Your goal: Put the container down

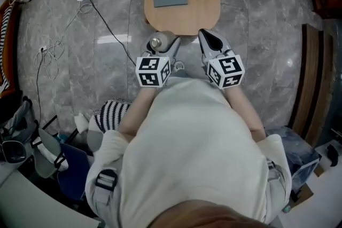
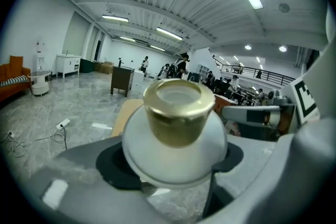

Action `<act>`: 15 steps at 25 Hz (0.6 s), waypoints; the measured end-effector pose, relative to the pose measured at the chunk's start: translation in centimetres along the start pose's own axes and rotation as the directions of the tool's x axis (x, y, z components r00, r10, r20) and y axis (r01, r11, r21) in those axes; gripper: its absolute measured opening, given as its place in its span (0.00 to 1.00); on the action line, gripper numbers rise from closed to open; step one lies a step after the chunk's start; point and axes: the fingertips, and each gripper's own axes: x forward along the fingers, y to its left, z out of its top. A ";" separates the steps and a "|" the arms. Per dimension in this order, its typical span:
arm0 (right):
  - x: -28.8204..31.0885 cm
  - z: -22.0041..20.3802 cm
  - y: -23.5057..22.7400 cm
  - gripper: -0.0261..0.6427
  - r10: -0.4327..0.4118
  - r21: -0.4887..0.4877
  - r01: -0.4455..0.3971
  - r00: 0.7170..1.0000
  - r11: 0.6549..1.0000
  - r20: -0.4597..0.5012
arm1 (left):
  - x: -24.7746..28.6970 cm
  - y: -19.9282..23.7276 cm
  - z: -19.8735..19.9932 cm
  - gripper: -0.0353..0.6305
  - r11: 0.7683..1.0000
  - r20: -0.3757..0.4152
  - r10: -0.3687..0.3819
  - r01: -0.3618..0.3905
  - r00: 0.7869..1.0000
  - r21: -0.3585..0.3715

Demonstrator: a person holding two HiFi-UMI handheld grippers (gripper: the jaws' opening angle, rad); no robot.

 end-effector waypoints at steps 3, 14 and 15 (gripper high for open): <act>1.4 0.0 -0.6 0.04 -0.019 -0.001 0.019 1.000 1.000 -0.011 | 1.7 0.8 -0.3 0.58 1.000 -0.039 -0.021 0.021 0.999 0.012; 6.9 -3.3 -4.7 0.04 -0.018 0.049 0.023 0.995 0.999 -0.102 | 9.7 4.3 -3.8 0.58 1.000 -0.119 0.013 -0.014 0.993 -0.012; 7.6 -3.9 -5.3 0.04 -0.022 0.049 0.028 0.993 0.998 -0.113 | 10.7 4.8 -4.3 0.58 1.000 -0.128 0.020 -0.022 0.992 -0.015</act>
